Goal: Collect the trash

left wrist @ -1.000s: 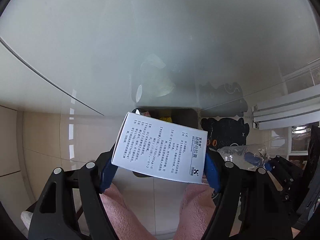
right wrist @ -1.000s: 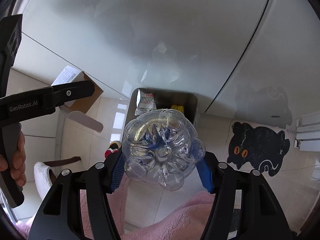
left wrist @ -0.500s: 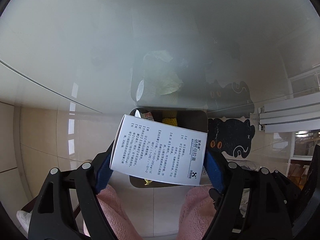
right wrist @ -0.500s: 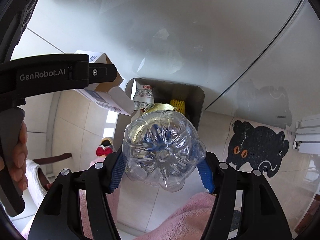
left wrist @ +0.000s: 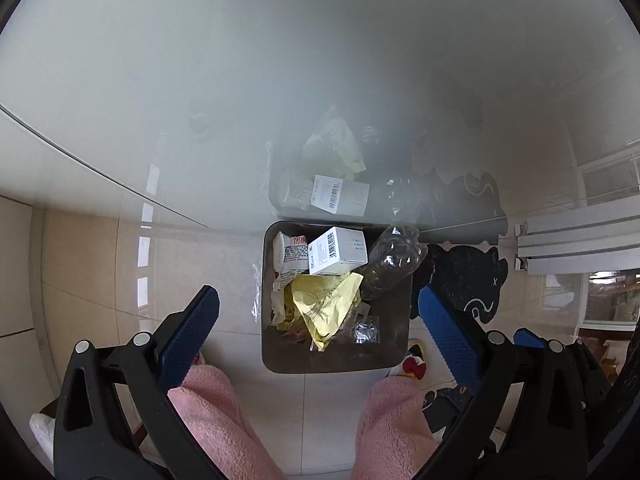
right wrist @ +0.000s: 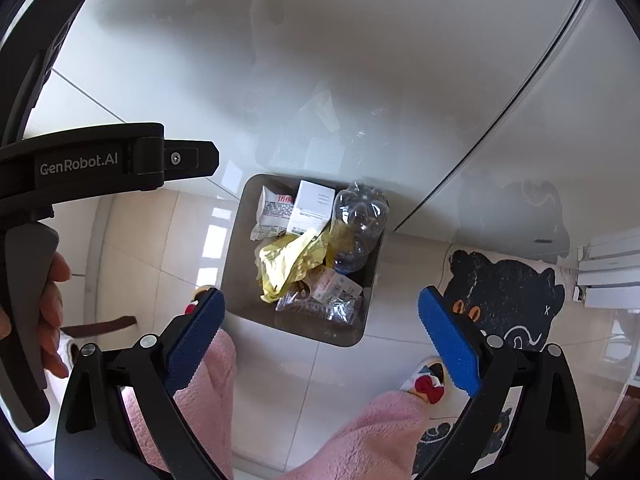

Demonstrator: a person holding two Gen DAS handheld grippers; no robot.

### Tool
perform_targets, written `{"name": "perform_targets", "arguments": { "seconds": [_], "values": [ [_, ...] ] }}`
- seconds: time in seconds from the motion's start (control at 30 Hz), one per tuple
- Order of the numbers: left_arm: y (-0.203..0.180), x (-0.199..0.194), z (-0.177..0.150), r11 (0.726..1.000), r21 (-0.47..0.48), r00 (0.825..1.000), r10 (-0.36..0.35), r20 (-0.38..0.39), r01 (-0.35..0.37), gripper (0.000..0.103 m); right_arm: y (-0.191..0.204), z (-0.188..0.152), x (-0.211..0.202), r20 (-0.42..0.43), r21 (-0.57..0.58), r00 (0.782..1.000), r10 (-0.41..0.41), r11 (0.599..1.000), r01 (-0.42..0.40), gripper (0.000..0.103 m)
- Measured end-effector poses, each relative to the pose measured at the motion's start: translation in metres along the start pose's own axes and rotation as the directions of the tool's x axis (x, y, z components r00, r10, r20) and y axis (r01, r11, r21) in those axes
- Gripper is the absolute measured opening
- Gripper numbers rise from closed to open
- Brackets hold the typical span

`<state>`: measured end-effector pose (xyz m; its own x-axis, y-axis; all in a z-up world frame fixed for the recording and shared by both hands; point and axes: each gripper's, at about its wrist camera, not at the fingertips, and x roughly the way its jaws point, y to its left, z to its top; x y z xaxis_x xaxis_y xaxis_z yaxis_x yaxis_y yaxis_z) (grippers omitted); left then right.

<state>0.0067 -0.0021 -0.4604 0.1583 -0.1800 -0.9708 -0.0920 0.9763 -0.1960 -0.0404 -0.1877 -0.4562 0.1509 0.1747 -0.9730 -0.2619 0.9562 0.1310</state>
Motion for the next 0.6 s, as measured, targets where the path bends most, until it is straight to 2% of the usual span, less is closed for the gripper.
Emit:
{"name": "perform_targets", "arguments": {
  "seconds": [0.3, 0.6],
  "values": [
    [0.001, -0.033, -0.003, 1.0, -0.004, 0.999, 0.007, 0.032, -0.007, 0.095, -0.006, 0.0, -0.032, 0.029, 0.012, 1.0, -0.003, 1.0, 0.003, 0.098],
    [-0.009, -0.093, -0.015, 0.999, 0.035, 0.994, 0.026, 0.104, -0.03, 0.095, -0.012, 0.003, -0.089, 0.103, 0.011, 0.995, 0.003, 1.0, -0.004, 0.099]
  ]
}}
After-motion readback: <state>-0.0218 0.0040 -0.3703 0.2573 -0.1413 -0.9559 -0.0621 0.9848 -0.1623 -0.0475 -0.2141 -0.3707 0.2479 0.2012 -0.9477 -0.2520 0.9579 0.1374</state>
